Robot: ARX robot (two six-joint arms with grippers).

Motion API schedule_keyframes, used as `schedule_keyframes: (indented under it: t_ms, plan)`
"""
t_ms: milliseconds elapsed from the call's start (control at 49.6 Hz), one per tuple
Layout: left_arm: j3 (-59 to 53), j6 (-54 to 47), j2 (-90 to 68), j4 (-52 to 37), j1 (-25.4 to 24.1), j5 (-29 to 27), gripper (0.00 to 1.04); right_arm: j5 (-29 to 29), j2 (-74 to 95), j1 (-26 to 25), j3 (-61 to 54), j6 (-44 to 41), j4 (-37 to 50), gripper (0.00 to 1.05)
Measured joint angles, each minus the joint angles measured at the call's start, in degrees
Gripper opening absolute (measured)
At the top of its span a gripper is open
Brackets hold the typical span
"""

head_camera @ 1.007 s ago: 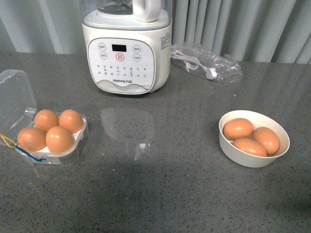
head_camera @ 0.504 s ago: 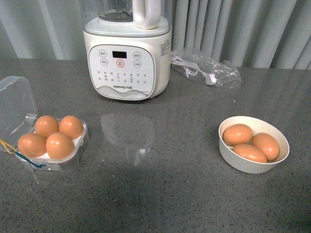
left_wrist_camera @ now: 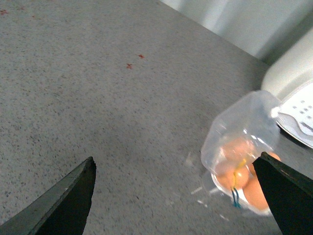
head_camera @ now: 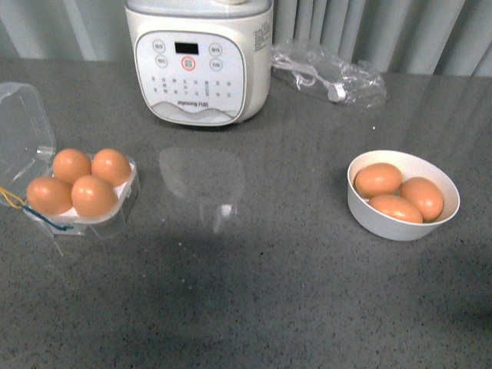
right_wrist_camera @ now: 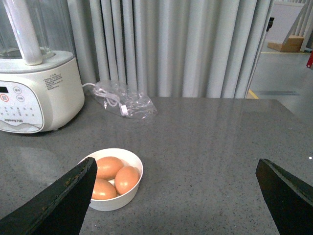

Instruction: Put egg into box

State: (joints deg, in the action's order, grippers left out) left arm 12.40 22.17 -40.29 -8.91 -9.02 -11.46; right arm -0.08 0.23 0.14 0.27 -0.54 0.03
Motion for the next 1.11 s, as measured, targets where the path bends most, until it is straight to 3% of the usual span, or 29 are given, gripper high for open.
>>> schedule_keyframes:
  t_ms: [181,524,886,1108]
  plan:
    - [12.0,0.79,-26.1,-7.17,-4.74,-1.22,0.98,-0.02,0.0,0.0,0.0,-0.02,0.0,0.97]
    - [31.54,3.54,-51.23,-4.0,-2.43,-2.08,0.98,-0.02,0.0,0.0,0.0,-0.02,0.0,0.97]
    - [34.84,9.64,-54.14,3.32,3.74,4.61,0.98,-0.02,0.0,0.0,0.0,-0.02,0.0,0.97]
    - [30.14,6.34,-48.59,-4.17,0.55,-1.22,0.98,-0.02,0.0,0.0,0.0,-0.02,0.0,0.97]
